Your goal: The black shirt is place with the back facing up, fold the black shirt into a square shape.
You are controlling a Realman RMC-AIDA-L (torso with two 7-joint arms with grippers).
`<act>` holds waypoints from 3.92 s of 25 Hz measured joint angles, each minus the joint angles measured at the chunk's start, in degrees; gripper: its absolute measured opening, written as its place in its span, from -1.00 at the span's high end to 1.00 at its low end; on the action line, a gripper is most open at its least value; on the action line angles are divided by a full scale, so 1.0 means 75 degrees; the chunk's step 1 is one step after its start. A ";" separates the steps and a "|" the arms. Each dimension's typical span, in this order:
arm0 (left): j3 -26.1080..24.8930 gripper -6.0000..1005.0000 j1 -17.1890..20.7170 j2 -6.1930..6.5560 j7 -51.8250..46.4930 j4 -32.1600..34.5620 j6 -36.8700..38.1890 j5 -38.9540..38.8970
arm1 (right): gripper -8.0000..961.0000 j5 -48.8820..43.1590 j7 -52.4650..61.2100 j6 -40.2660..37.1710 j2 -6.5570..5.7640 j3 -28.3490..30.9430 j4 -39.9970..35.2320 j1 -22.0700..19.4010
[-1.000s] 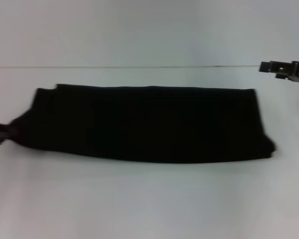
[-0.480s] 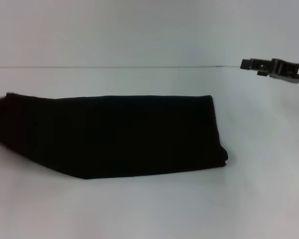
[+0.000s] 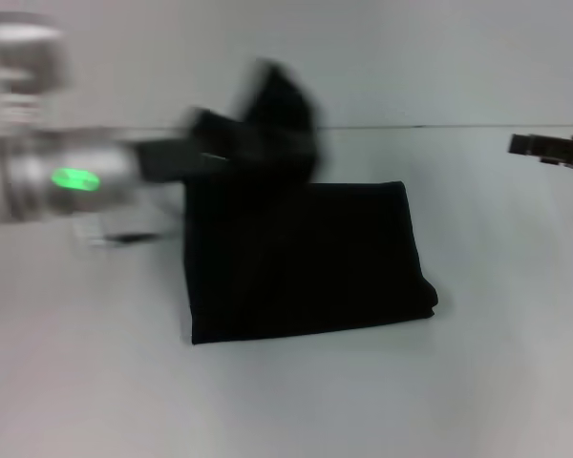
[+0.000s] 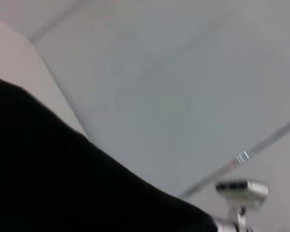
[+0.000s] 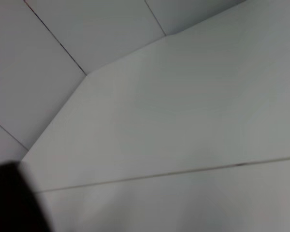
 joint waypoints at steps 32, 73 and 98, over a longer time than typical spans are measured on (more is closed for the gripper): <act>-0.1244 -0.52 0.1194 -0.0404 0.5284 -0.2861 -0.0461 -0.0957 | -0.65 -0.0071 0.0880 -0.0409 -0.0047 -0.1611 0.0789 0.0684; 0.1078 -0.67 0.2193 -0.0076 0.5259 -0.0628 0.0670 -0.0303 | 0.34 -0.1474 0.1093 0.0952 0.1231 -0.5767 -0.0618 0.1784; 0.1079 -0.66 0.2144 -0.0115 0.5307 -0.0721 0.0492 -0.0391 | 0.96 -0.0609 0.0592 0.0933 0.0948 -0.4019 -0.1163 0.0736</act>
